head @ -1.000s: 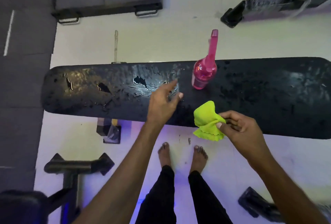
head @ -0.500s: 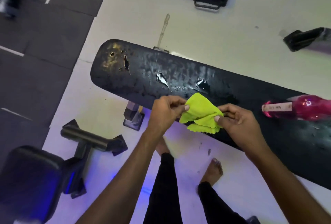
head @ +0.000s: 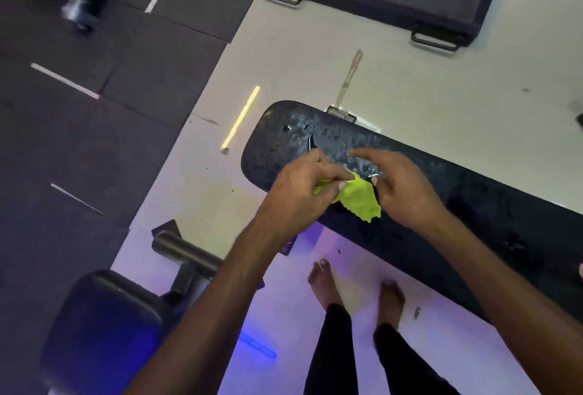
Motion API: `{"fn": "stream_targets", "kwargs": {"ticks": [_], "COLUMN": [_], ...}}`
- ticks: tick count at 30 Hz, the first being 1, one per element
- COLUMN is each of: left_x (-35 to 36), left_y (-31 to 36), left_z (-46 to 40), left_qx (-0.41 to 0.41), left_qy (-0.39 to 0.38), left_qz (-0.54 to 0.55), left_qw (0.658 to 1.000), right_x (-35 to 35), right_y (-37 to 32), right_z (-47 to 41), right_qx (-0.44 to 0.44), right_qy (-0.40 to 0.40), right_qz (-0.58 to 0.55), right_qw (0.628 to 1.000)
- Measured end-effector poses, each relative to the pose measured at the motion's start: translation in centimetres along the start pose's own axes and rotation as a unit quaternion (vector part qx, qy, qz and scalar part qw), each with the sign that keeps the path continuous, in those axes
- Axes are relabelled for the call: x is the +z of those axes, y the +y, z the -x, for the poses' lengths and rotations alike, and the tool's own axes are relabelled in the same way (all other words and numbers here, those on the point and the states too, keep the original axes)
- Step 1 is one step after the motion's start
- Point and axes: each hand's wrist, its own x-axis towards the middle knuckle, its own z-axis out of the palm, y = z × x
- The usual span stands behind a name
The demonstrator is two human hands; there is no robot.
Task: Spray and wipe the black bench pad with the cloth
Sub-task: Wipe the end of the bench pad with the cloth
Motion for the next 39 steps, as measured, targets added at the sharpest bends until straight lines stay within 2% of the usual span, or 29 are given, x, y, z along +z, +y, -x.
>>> {"fn": "stream_targets", "kwargs": {"ticks": [4, 8, 10, 12, 17, 22, 24, 26, 28, 30, 32, 36, 39], "left_x": [-2.9, -4.6, -5.1, -5.4, -6.5, -7.4, -6.2, -3.7, -0.4, 2.7, 4.2, 4.2, 4.1], "left_y": [-1.7, -3.6, -4.7, -5.8, -7.6, -7.1, -6.8, -6.9, -7.6, -9.1, -10.6, -13.0, -14.5], "left_z": [0.6, 1.8, 2.6, 3.4, 4.2, 4.3, 4.6, 4.5, 3.7, 2.4, 0.2, -6.7, -12.2], "left_qx": [-0.002, -0.026, -0.045, -0.065, -0.100, -0.057, -0.044, -0.064, -0.124, -0.157, -0.143, -0.081, -0.038], "left_qy": [0.012, 0.020, 0.040, 0.076, 0.163, 0.304, 0.344, 0.310, 0.159, 0.037, 0.032, 0.085, 0.040], "left_qz": [-0.011, -0.031, -0.034, -0.025, -0.006, -0.048, -0.060, -0.049, -0.040, -0.087, -0.133, -0.214, -0.311], "left_qw": [1.000, 0.999, 0.998, 0.995, 0.982, 0.950, 0.936, 0.947, 0.979, 0.983, 0.980, 0.970, 0.949], "right_x": [1.9, 3.1, 3.4, 3.3, 0.6, -0.9, -0.5, 0.6, 2.3, 4.6, 7.0, 10.4, 11.7], "right_y": [-1.4, -1.8, -1.7, -1.8, -4.0, -7.4, -7.1, -5.3, -2.3, 0.8, 3.7, 7.4, 8.9], "right_z": [-5.1, -7.8, -8.4, -8.9, -10.4, -10.5, -10.1, -9.7, -9.2, -8.2, -7.4, -6.7, -6.8], "right_qx": [-0.066, -0.021, -0.011, -0.011, -0.046, -0.166, -0.172, -0.130, -0.053, 0.004, 0.018, -0.005, -0.034], "right_qy": [-0.147, -0.242, -0.258, -0.234, -0.098, 0.091, 0.130, 0.109, 0.031, -0.044, -0.062, -0.011, 0.037], "right_qz": [0.089, 0.090, 0.108, 0.130, 0.150, 0.164, 0.166, 0.179, 0.210, 0.270, 0.325, 0.355, 0.359], "right_qw": [0.983, 0.966, 0.960, 0.964, 0.983, 0.968, 0.962, 0.969, 0.976, 0.962, 0.944, 0.935, 0.932]}}
